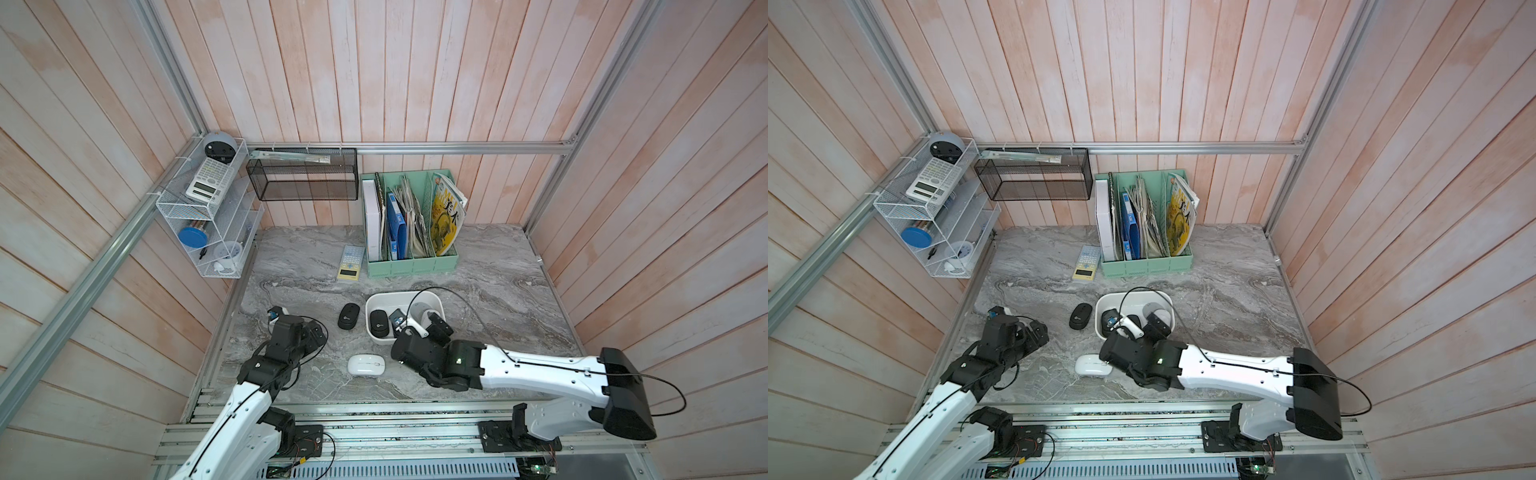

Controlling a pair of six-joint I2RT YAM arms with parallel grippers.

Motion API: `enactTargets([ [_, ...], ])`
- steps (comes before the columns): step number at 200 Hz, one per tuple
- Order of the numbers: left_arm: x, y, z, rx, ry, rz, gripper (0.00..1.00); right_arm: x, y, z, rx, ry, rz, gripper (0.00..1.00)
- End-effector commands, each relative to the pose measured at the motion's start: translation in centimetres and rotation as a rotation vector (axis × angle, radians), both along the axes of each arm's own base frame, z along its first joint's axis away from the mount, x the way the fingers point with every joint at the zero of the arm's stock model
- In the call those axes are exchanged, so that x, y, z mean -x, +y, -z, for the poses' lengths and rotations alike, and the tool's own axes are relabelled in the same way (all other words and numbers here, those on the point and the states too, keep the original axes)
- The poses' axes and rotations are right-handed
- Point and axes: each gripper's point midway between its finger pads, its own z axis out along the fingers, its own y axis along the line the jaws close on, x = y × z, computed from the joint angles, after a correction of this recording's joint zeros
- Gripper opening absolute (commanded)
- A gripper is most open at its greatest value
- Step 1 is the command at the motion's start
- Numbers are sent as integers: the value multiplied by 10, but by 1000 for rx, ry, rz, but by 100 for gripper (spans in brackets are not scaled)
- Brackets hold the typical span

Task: Take out the mouse from the storage box
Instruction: Pick up the mouse from the storage box.

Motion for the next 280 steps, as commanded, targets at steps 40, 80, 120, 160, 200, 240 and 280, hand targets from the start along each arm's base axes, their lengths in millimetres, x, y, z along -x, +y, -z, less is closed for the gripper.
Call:
enactTargets([
  [40,-8,-114,-44,-139,-28,329,100,-21,-124,24,-324,88,399,94],
  [80,-19,-188,-44,-219,-2,485,100,-16,-174,53,-574,137,541,95],
  [120,-32,-249,-31,-308,50,605,100,-13,-191,68,-757,174,594,96],
  [160,-29,-295,-11,-357,98,698,99,-14,-192,69,-785,175,591,96],
  [200,-37,-314,3,-364,124,708,92,-15,-189,68,-792,177,579,96],
  [240,-42,-328,13,-364,138,717,89,-14,-189,68,-799,173,573,96],
  [280,-49,-336,23,-381,152,713,88,-14,-189,67,-808,165,567,96],
])
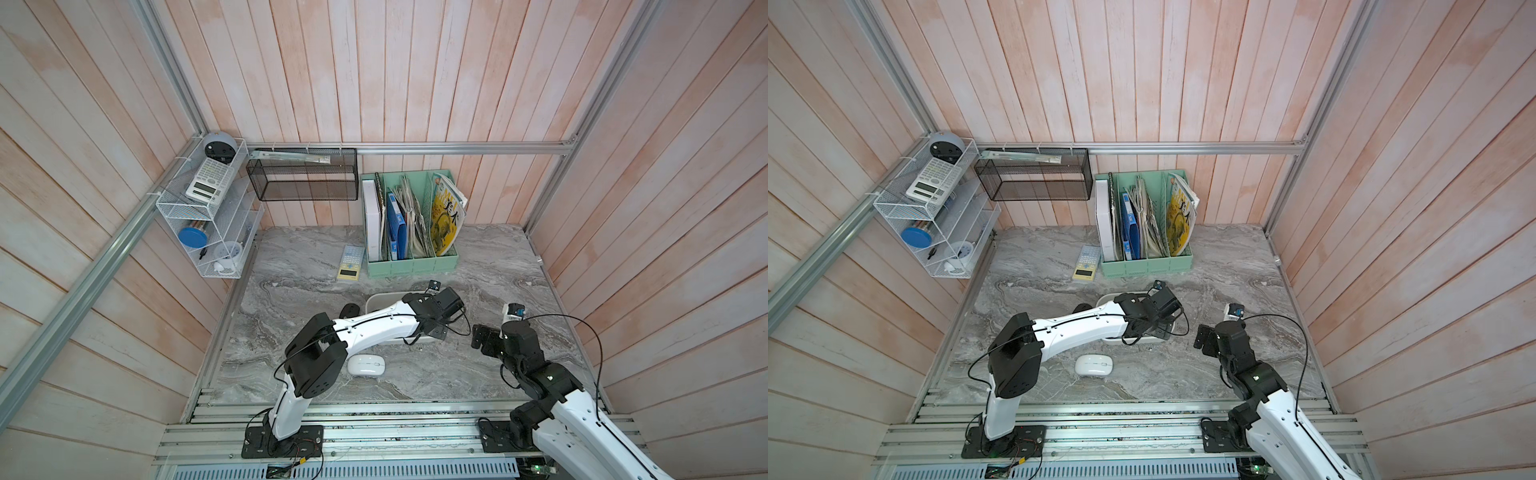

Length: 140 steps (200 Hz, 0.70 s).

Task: Take out the mouse from the storage box
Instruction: Pick up the mouse from the storage box.

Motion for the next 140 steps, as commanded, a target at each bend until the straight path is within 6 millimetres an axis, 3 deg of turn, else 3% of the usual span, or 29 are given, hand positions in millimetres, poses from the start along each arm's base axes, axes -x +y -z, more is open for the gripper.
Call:
enactTargets([
  [1,-3,-4,7,-26,12,8,88,0,0,1,-14,-9,3,96],
  [68,-7,-18,18,-24,33,15,88,0,0,1,-16,-12,2,96],
  [140,-15,-16,34,-59,42,-19,87,0,0,2,-18,-11,2,96],
])
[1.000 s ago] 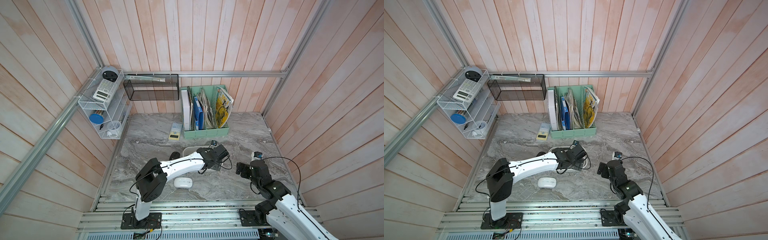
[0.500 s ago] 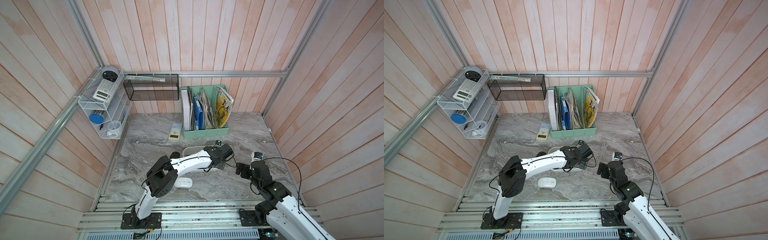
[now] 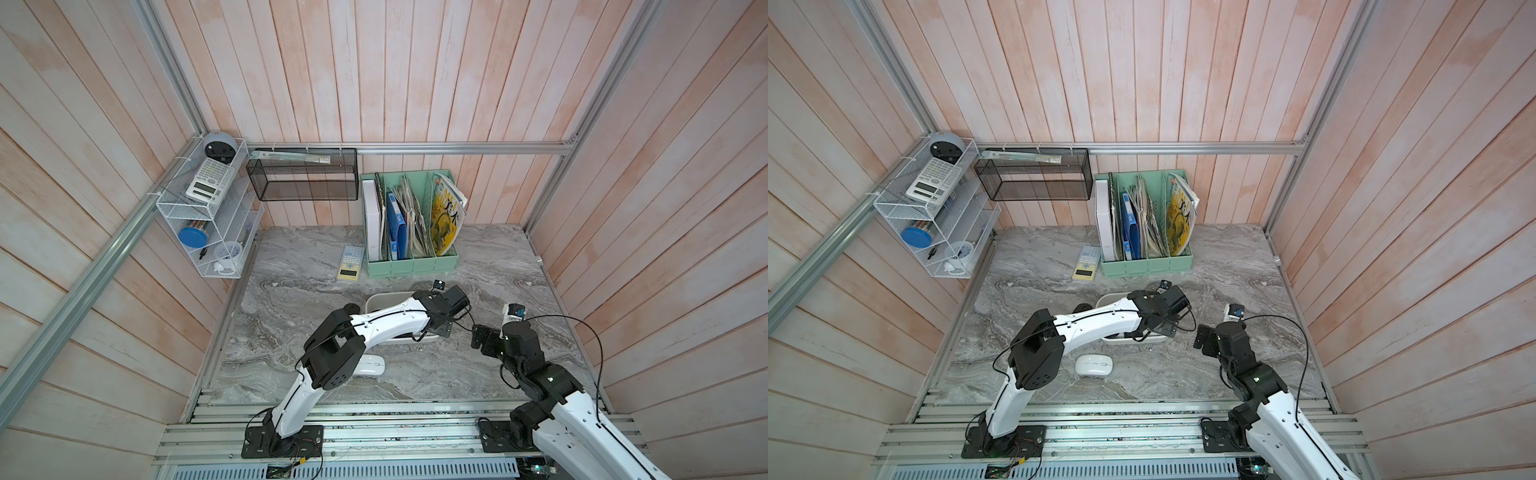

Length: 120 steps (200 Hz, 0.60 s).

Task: Take out the mouse from the storage box
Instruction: Pick up the mouse from the storage box.

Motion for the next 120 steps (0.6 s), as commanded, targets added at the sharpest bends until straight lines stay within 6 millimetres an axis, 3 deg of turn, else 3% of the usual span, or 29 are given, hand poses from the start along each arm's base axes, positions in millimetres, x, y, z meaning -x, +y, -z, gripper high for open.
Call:
enactTargets([
  [1,0,-3,9,-15,15,-2,87,1,0,3,-11,0,4,96],
  [62,-1,-3,29,-24,63,-15,86,1,0,3,-13,-4,1,96],
  [120,0,-5,38,0,92,-20,68,0,1,3,-15,-6,-6,96],
])
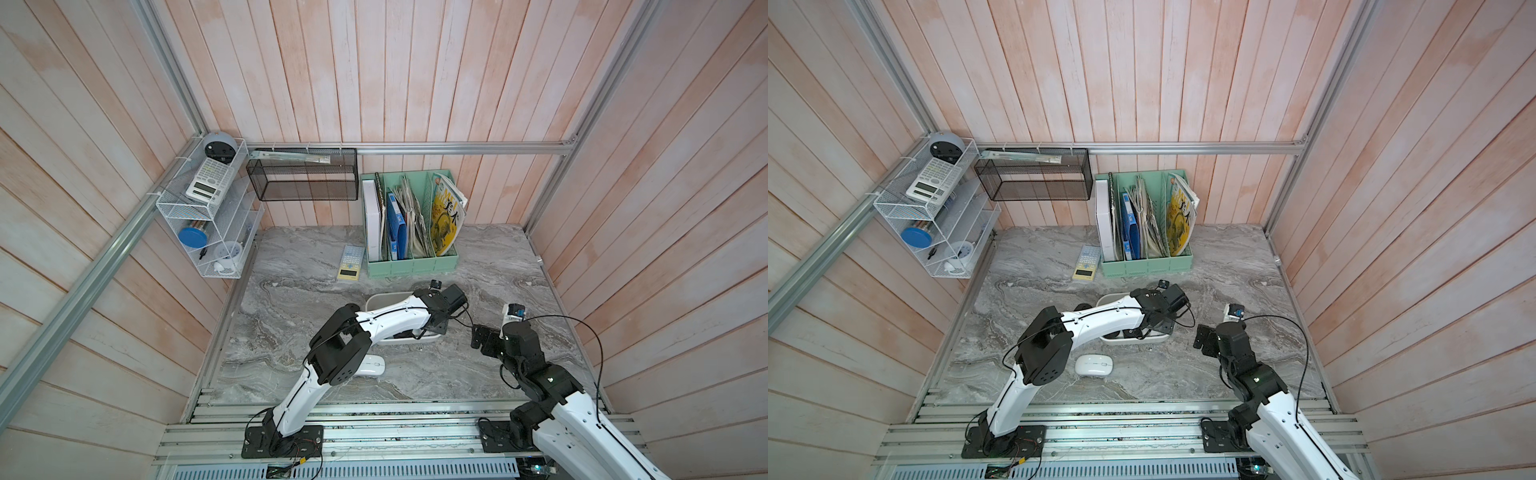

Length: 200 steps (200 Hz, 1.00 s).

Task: Take out the mouse from the storage box
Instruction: Pick up the mouse from the storage box.

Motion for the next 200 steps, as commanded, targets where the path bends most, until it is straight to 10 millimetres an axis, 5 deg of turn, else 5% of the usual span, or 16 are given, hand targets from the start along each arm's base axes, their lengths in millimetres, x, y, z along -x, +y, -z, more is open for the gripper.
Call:
enactTargets([
  [1,10,-5,20,1,59,18,68,1,0,3,-8,0,0,96],
  [76,11,-12,27,62,89,13,52,1,0,3,-9,-3,-1,96],
  [200,16,-15,53,68,144,-10,49,1,-1,4,-8,-4,4,96],
])
